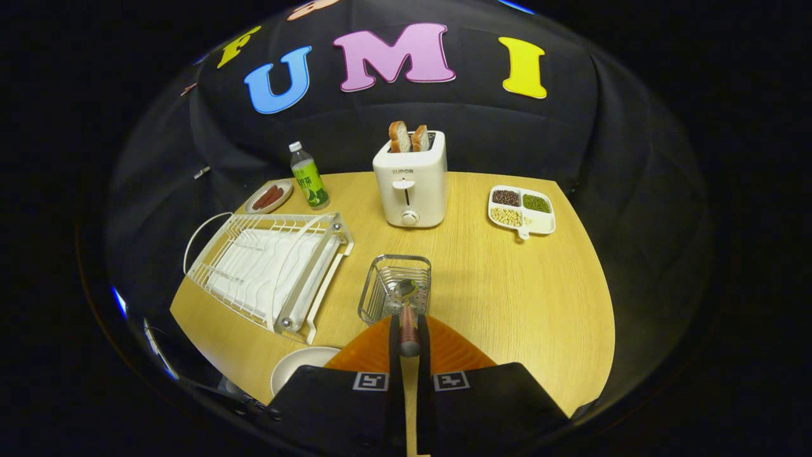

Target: Take the plate from the dish rack, then take the spoon from the basket and place it into the plate.

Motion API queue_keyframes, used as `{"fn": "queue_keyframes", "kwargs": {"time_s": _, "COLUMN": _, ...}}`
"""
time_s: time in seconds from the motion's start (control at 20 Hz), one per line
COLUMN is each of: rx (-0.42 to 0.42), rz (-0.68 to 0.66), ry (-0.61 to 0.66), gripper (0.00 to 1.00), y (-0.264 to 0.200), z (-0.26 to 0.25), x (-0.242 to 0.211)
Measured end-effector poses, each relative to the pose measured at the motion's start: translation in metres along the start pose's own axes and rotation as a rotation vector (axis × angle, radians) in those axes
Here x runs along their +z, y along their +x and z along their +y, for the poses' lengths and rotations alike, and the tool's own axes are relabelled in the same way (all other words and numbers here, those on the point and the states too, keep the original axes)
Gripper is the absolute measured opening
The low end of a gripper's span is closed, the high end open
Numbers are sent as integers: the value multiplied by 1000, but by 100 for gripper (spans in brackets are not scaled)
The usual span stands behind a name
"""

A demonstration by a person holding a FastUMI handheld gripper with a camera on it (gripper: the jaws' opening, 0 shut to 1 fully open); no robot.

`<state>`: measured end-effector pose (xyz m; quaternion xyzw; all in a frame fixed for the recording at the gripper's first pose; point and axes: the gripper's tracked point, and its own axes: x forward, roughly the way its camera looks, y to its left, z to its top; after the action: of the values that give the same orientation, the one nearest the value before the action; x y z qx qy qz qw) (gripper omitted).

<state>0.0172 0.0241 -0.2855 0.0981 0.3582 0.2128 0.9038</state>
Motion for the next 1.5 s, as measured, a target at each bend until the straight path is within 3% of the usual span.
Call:
{"fn": "queue_keyframes", "kwargs": {"time_s": 0.3, "rx": 34, "rz": -106, "ry": 27, "gripper": 11, "y": -73, "z": 4, "x": 30}}
{"fn": "queue_keyframes", "kwargs": {"time_s": 0.6, "rx": 105, "rz": -32, "ry": -1, "gripper": 11, "y": -112, "z": 47, "x": -25}}
{"fn": "queue_keyframes", "kwargs": {"time_s": 0.95, "rx": 102, "rz": 116, "ry": 22, "gripper": 11, "y": -83, "z": 68, "x": -116}}
{"fn": "queue_keyframes", "kwargs": {"time_s": 1.25, "rx": 103, "rz": 120, "ry": 106, "gripper": 11, "y": -61, "z": 74, "x": -140}}
{"fn": "queue_keyframes", "kwargs": {"time_s": 1.5, "rx": 63, "rz": 204, "ry": 77, "gripper": 17, "y": -50, "z": 70, "x": -170}}
